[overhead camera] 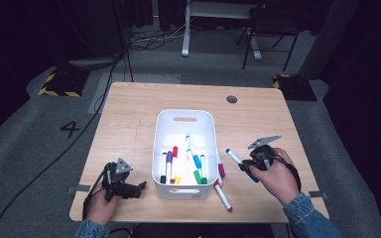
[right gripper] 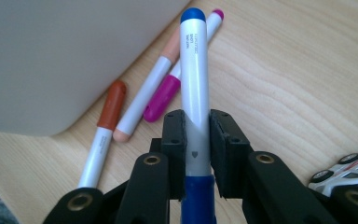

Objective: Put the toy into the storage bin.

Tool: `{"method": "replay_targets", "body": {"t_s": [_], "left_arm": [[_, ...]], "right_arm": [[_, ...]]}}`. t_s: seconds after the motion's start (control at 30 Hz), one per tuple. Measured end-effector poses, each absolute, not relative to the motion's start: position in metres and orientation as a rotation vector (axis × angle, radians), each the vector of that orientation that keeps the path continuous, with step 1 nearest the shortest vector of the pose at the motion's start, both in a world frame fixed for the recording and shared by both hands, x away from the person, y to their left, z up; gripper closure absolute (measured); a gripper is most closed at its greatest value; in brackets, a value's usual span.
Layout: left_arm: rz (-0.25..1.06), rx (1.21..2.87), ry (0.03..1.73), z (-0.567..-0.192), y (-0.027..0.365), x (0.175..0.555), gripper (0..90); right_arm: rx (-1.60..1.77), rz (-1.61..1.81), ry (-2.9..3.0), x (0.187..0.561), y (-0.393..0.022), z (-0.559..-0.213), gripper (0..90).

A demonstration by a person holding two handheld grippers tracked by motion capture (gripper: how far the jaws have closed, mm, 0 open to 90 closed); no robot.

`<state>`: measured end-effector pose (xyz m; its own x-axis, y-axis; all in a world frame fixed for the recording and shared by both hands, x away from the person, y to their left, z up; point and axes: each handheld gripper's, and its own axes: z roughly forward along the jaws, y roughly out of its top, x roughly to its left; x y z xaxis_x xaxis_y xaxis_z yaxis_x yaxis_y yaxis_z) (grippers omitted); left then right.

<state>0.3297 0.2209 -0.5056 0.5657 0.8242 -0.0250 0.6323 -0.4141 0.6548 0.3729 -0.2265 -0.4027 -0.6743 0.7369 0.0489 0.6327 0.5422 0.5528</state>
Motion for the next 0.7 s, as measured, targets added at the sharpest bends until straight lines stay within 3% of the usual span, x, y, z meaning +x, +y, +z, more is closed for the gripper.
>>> {"method": "replay_targets", "body": {"t_s": [0.7], "left_arm": [[0.401, 2.178, 1.158, -0.506, 0.221, 0.330, 0.0]], "right_arm": [[1.042, 0.912, 2.588, 0.373, -0.212, -0.348, 77.0]]}}
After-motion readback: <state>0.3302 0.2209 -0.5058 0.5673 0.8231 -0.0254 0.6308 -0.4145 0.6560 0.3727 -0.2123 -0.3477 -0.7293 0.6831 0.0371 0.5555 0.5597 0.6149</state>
